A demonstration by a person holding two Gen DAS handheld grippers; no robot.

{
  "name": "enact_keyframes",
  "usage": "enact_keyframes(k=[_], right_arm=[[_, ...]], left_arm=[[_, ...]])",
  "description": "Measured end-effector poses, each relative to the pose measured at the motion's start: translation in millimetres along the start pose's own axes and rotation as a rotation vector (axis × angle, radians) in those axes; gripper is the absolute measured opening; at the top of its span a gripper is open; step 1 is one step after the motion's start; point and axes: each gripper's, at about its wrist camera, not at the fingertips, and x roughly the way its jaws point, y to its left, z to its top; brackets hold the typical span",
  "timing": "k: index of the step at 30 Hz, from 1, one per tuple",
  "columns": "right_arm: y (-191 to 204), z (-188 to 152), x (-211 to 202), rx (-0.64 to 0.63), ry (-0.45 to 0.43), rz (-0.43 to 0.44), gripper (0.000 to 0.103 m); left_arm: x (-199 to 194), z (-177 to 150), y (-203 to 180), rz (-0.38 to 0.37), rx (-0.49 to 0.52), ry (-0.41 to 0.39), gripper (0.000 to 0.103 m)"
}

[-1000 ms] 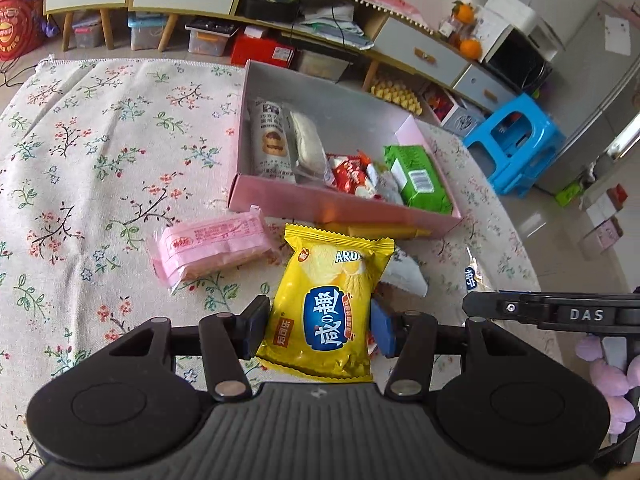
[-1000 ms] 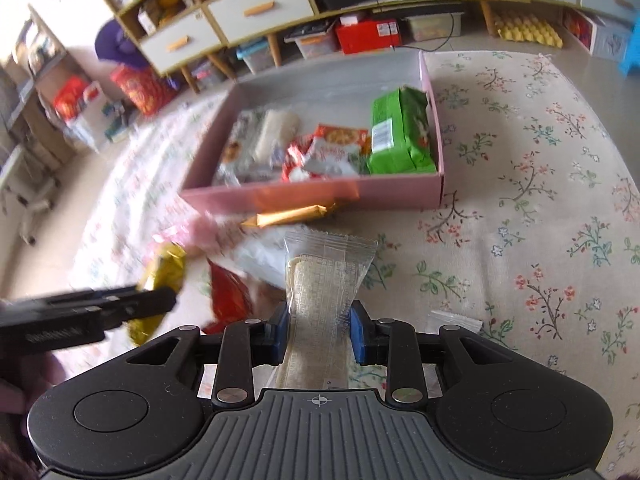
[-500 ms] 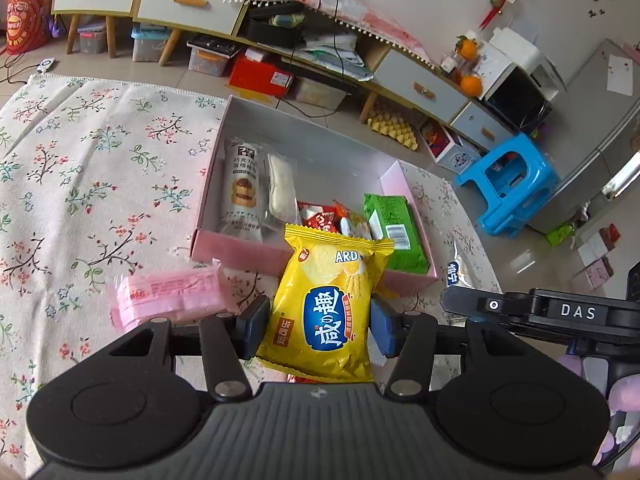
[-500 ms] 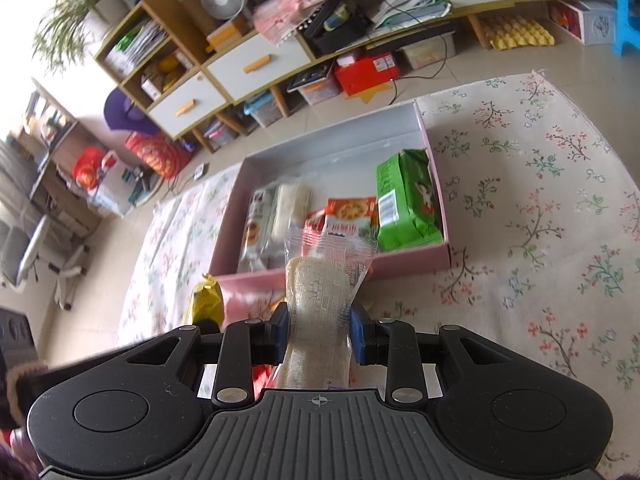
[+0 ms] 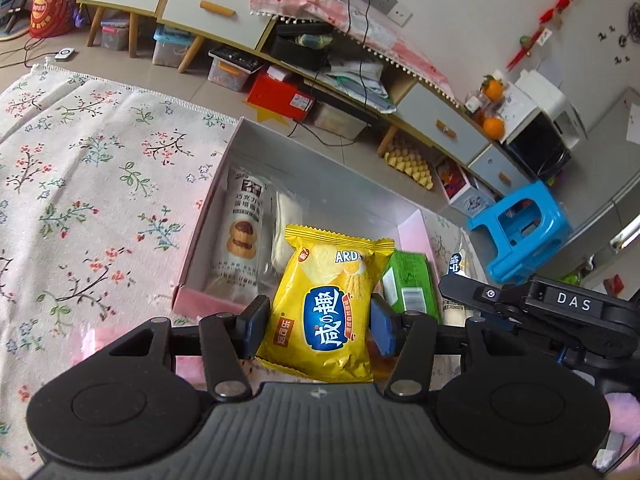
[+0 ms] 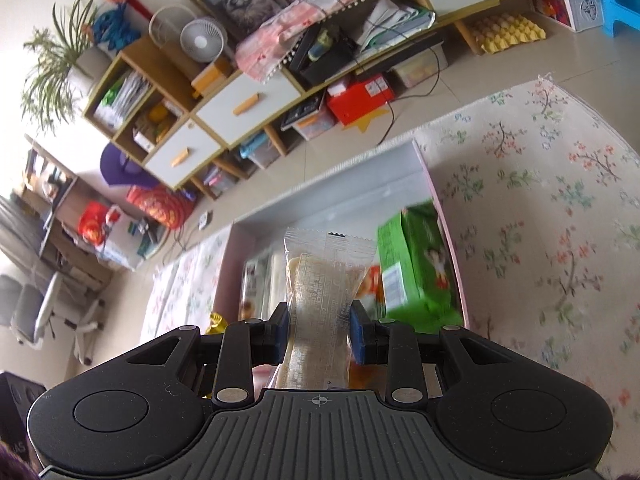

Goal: Organize snacks
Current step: 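Lift both packs and lower them into the pink box, then open both tools to release the packs inside the box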

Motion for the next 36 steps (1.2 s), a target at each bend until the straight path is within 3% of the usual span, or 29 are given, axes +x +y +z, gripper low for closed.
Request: enact_keyframes(k=[9, 15, 20, 29, 32, 36], right_arm=[[-12.5, 16.5, 31.8, 0.028, -0.057, -0.021, 0.029], [-16.5, 33.8, 55.5, 0.045, -0.054, -0.030, 0.029], [-12.4, 43.7, 57.8, -0.025, -0.091, -0.062, 0.029], [-18.5, 46.4, 67.7, -0.014, -0.094, -0.089, 0.030], [-15.7, 45.0, 67.3, -0.020, -0.095, -0.095, 0.034], [-13.1, 45.3, 65.7, -0.026, -0.086, -0.094, 0.037]], left_arm=[[19.8, 2.5, -8.4, 0.013, -0.036, -0.064, 0.049], [47.0, 21.8, -20.0, 0.043, 0.074, -0.046, 0.049], [58.6, 23.8, -18.0, 0.085, 0.084, -0.040, 0.049], [56.0, 19.3, -20.9, 0.102, 0.104, -0.061, 0.050], [55.7, 18.3, -22.2, 0.103, 0.110, -0.058, 0.052], [53.2, 20.3, -24.3, 0.105, 0.111, -0.071, 0.069]])
